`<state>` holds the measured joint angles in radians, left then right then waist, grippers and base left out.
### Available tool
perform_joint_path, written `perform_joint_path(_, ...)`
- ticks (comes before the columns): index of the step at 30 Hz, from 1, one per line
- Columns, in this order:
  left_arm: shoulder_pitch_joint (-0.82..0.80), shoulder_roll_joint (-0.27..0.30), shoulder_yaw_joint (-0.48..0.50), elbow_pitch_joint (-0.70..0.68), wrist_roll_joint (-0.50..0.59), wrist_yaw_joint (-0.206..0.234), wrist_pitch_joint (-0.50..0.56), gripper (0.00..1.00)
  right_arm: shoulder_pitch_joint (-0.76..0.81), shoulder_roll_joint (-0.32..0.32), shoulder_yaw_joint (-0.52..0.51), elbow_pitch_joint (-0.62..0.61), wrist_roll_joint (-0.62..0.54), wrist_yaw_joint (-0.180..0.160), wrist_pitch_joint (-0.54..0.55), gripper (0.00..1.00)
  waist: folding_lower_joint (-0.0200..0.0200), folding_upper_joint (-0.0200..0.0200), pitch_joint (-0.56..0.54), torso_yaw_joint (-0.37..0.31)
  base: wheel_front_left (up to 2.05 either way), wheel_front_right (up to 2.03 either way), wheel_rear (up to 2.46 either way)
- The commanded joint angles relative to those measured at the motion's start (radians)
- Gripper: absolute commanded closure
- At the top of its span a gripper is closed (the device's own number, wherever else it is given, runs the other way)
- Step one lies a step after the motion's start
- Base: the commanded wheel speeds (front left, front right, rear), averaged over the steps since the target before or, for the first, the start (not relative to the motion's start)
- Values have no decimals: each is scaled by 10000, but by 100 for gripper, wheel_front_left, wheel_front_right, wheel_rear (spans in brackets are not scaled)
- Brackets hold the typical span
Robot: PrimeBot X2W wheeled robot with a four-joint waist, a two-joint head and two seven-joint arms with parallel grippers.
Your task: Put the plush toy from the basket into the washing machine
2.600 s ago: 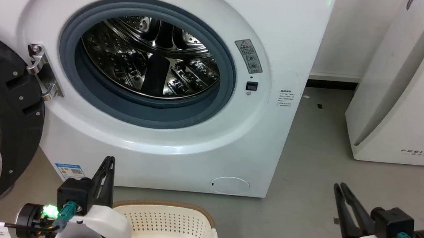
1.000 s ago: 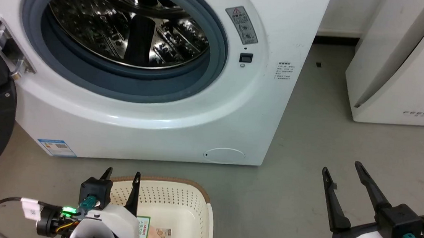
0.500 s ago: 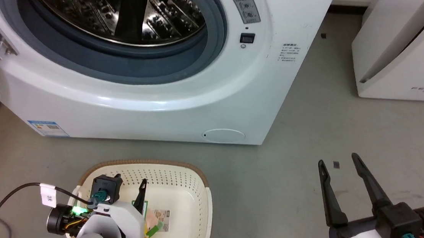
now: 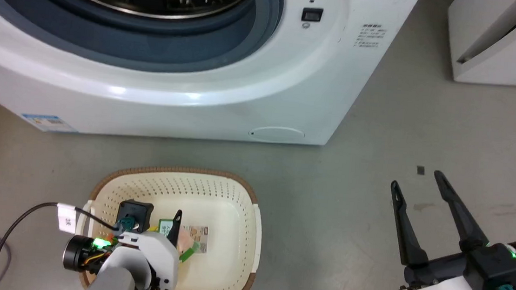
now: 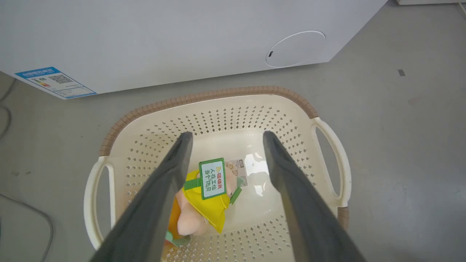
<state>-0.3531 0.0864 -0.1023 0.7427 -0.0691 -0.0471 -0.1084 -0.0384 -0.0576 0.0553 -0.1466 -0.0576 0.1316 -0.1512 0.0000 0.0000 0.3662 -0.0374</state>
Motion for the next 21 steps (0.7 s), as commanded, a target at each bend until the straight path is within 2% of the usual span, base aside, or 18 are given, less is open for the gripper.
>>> perform_joint_path(1,-324,41,-59,291,-99,-46,-93,0,-178,-76,18,-144,-113,-6,-93,0,0,0,263,57,0,0,0)
perform_joint_path(6,-758,72,-164,885,-185,-6,-9,0,-253,-139,16,-415,-204,-6,-197,0,0,0,771,138,0,0,0)
perform_joint_path(12,-1287,328,-461,1559,-63,258,162,0,-333,-173,63,-721,-333,-7,-322,0,0,0,1440,136,0,0,0)
perform_joint_path(21,-2179,603,-938,2518,-14,-69,345,0,-404,-157,42,-1116,-451,-7,-510,0,0,0,2520,51,0,0,0)
